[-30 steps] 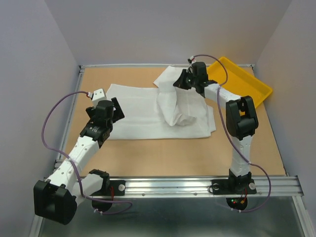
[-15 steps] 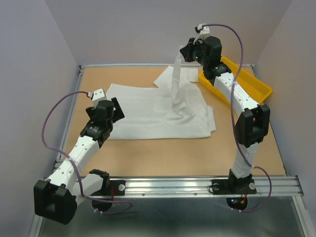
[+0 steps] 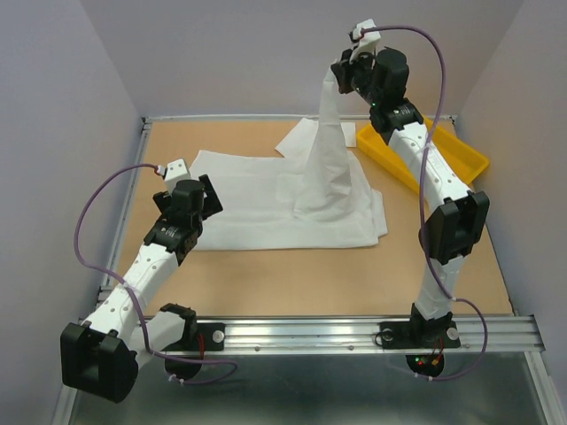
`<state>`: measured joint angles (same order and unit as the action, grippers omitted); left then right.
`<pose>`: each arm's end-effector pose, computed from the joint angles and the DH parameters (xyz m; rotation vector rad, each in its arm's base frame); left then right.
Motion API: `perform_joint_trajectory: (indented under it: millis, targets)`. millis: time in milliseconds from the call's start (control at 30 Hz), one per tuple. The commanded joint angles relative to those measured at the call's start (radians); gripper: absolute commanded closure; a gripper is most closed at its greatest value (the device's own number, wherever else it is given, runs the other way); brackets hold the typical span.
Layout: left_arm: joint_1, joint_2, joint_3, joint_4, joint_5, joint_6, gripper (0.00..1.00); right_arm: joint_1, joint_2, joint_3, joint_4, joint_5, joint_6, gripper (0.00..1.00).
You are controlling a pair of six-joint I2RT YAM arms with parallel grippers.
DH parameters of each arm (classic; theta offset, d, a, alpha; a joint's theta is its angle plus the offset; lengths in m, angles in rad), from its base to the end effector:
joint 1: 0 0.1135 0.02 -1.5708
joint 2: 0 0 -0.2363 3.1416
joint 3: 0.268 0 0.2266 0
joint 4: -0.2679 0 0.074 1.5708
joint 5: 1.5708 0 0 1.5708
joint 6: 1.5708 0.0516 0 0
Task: Fold and stack the long sleeve shirts
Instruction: Fold the shirt
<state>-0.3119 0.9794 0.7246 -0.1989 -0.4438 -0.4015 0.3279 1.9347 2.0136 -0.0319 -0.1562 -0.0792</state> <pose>0.2193 -0.0474 0.2598 -0.3636 1.9440 -0.0134 0.4159 0.1500 0.4173 -0.4315 1.4707 0.3172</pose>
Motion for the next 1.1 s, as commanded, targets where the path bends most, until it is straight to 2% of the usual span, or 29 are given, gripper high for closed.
perform_joint_trajectory:
  millis: [0,133,333,533,767,867,900,967,1000,1033,1067]
  targets:
    - [0.007,-0.005,0.007,0.009,-0.03,-0.005,0.02,-0.001,-0.016,0.036,0.036,-0.086,-0.103,0.99]
    - [0.007,0.005,0.009,0.006,-0.035,-0.008,0.02,0.002,-0.059,-0.077,0.036,-0.244,-0.097,0.99]
    - [0.008,0.018,0.015,-0.011,-0.052,-0.023,0.02,0.051,-0.144,-0.265,0.035,-0.37,-0.096,0.99]
    - [0.022,0.019,0.015,-0.023,-0.038,-0.06,0.02,0.192,-0.204,-0.462,-0.037,-0.381,-0.128,0.97]
    - [0.042,-0.005,0.018,-0.1,-0.045,-0.155,0.02,0.436,-0.214,-0.618,-0.051,-0.371,-0.103,0.93]
    - [0.051,-0.025,0.012,-0.137,-0.023,-0.215,0.02,0.523,-0.21,-0.663,-0.068,-0.362,-0.091,0.76]
    - [0.054,-0.031,0.009,-0.142,0.003,-0.224,0.02,0.536,-0.212,-0.673,-0.08,-0.359,-0.085,0.56]
    - [0.056,-0.033,0.007,-0.148,0.036,-0.246,0.02,0.548,-0.226,-0.699,-0.089,-0.35,-0.058,0.36]
    - [0.057,-0.031,0.003,-0.143,0.054,-0.249,0.02,0.548,-0.236,-0.71,-0.095,-0.335,-0.05,0.31]
    - [0.057,-0.019,0.001,-0.143,0.095,-0.252,0.02,0.548,-0.253,-0.722,-0.108,-0.257,-0.044,0.25]
    - [0.057,-0.012,0.001,-0.137,0.115,-0.255,0.02,0.548,-0.297,-0.749,-0.111,-0.205,-0.031,0.23]
